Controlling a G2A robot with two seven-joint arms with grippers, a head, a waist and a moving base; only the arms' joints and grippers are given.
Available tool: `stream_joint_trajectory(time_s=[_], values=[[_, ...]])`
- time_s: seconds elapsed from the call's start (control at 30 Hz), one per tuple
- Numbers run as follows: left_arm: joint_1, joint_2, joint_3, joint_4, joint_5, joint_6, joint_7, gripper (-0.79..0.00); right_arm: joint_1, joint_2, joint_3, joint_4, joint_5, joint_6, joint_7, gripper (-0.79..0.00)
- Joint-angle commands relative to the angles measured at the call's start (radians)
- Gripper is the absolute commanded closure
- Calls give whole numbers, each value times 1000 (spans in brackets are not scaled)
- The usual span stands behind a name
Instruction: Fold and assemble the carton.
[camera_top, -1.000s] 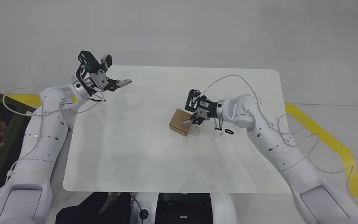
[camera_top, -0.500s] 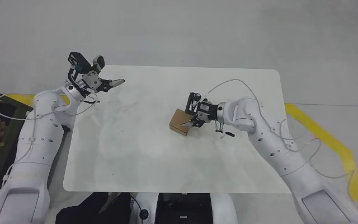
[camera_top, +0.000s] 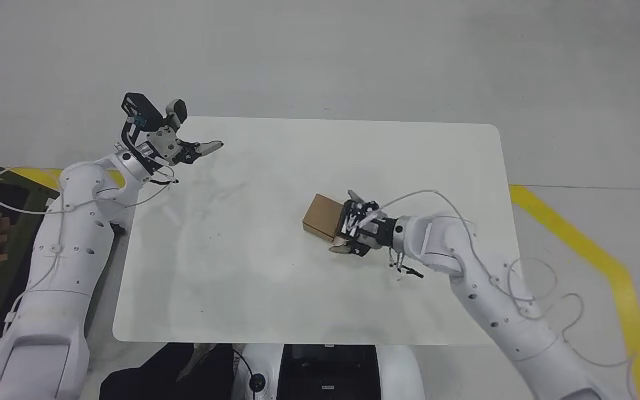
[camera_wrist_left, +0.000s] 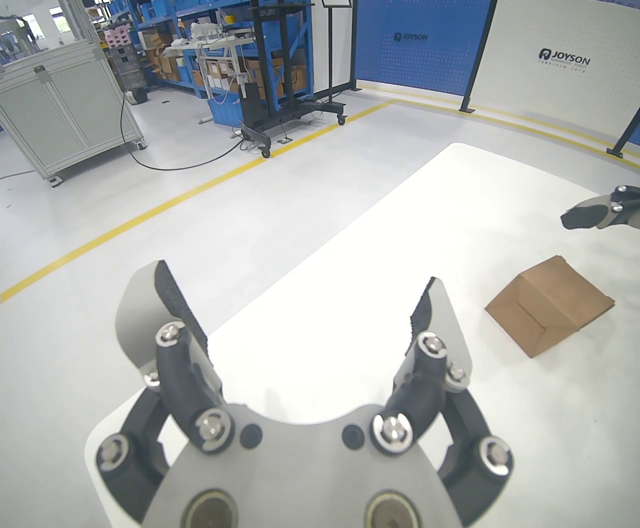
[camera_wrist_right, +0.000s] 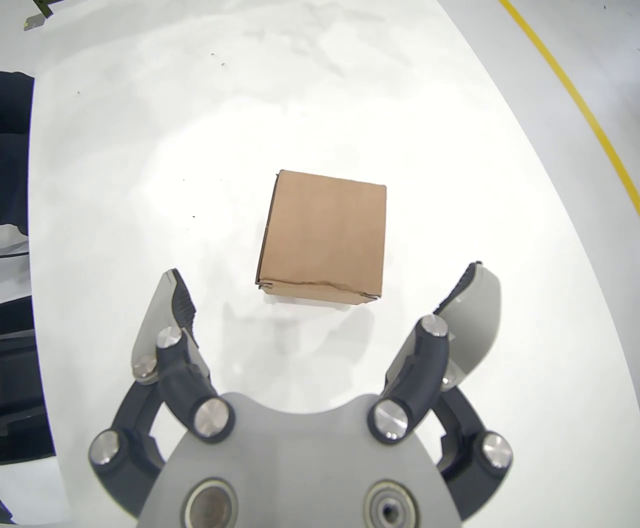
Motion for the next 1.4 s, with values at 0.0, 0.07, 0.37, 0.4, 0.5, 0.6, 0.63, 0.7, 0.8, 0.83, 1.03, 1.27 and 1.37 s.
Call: stream_joint_trajectory(time_s=[0.0, 0.07, 0.37, 0.4, 0.5, 0.6, 0.63, 0.7, 0.8, 0.83, 1.03, 1.27, 1.37], values=[[0, 0, 0, 0, 0, 0, 0, -785, -3, 0, -5, 9, -17, 5, -12, -785], [0, 0, 0, 0, 0, 0, 0, -785, 4, -3, -11, 33, -18, 0, -30, -785], [0, 0, 0, 0, 0, 0, 0, -785, 56, -23, -59, 141, -22, 17, -94, -785], [0, 0, 0, 0, 0, 0, 0, -785, 60, -26, -65, 149, -23, 19, -98, -785], [0, 0, 0, 0, 0, 0, 0, -785, 71, -32, -81, 166, -33, 26, -106, -785], [0, 0, 0, 0, 0, 0, 0, -785, 80, -38, -94, 186, -37, 34, -116, -785], [0, 0, 0, 0, 0, 0, 0, -785, 84, -40, -98, 193, -37, 35, -119, -785], [0, 0, 0, 0, 0, 0, 0, -785, 90, -44, -105, 209, -34, 38, -127, -785], [0, 0, 0, 0, 0, 0, 0, -785, 100, -49, -112, 231, -32, 37, -137, -785], [0, 0, 0, 0, 0, 0, 0, -785, 102, -51, -114, 237, -32, 37, -139, -785], [0, 0, 0, 0, 0, 0, 0, -785, 113, -57, -119, 261, -31, 36, -147, -634], [0, 0, 0, 0, 0, 0, 0, -785, 121, -59, -115, 271, -25, 17, -152, -345], [0, 0, 0, 0, 0, 0, 0, -785, 121, -59, -112, 267, -27, 12, -151, -326]])
